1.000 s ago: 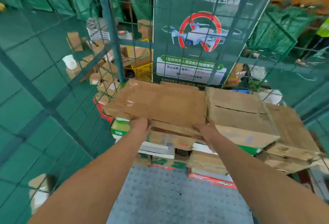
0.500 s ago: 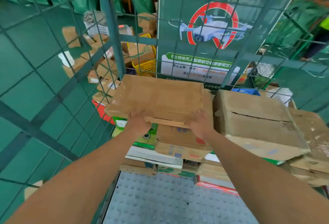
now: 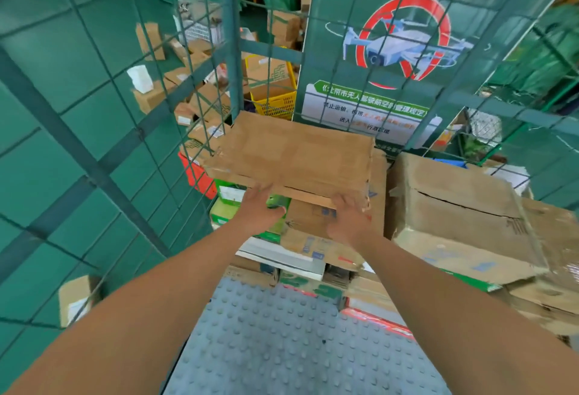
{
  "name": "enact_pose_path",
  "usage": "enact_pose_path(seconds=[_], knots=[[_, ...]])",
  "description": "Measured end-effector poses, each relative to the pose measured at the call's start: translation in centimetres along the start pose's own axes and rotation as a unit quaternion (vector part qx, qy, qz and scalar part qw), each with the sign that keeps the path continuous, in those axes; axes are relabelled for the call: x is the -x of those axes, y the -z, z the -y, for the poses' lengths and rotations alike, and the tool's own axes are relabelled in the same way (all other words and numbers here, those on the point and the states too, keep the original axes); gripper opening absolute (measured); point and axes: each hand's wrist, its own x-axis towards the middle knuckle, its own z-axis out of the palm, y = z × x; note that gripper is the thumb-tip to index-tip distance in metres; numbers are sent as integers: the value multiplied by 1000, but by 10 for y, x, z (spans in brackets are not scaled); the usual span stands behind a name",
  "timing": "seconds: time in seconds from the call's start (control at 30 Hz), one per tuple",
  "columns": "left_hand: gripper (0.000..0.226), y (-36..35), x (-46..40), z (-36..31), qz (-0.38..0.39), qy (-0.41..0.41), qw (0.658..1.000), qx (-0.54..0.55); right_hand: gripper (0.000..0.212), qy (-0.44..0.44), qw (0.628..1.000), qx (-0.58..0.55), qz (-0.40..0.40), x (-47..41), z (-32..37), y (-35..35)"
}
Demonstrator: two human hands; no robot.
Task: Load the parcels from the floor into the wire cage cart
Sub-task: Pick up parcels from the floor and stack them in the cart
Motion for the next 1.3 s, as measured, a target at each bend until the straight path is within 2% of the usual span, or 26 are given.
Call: enact_pose_path(seconds=[0.13, 0.27, 0.33, 0.4, 0.5, 0.57, 0.6, 0.7, 0.9, 1.1, 1.2, 1.3], knots=[[75, -19, 60, -10, -17, 58, 976, 211, 65, -31, 979, -201, 18, 45, 15, -12], [72, -39, 133, -8, -41, 116, 933, 337, 56, -62, 912, -401, 63, 113, 27, -23], [67, -51, 177, -8, -68, 131, 901, 409, 53, -81, 888, -440, 110, 148, 30, -32], [60, -64, 226, -10, -105, 126, 876, 453, 51, -77, 888, -430, 144, 186, 27, -46], [49, -91, 301, -16, -139, 132, 811, 552, 39, -63, 865, -460, 189, 250, 20, -65], [25, -111, 351, -15, -167, 136, 787, 579, 22, -58, 847, -488, 200, 289, 12, -82], [21, -122, 373, -10, -188, 139, 778, 583, 20, -63, 834, -511, 201, 305, 10, -93], [38, -155, 442, -9, -240, 153, 748, 600, 27, -58, 807, -538, 238, 356, 3, -126], [40, -211, 545, 19, -318, 199, 685, 625, 19, -52, 770, -547, 323, 433, 8, -183], [51, -243, 638, 63, -398, 236, 608, 645, 25, -20, 781, -488, 390, 504, 32, -227], [38, -252, 677, 78, -438, 245, 570, 651, 25, -6, 789, -460, 408, 531, 46, -248], [35, -258, 719, 99, -462, 252, 546, 652, 25, 1, 792, -435, 429, 562, 66, -272]])
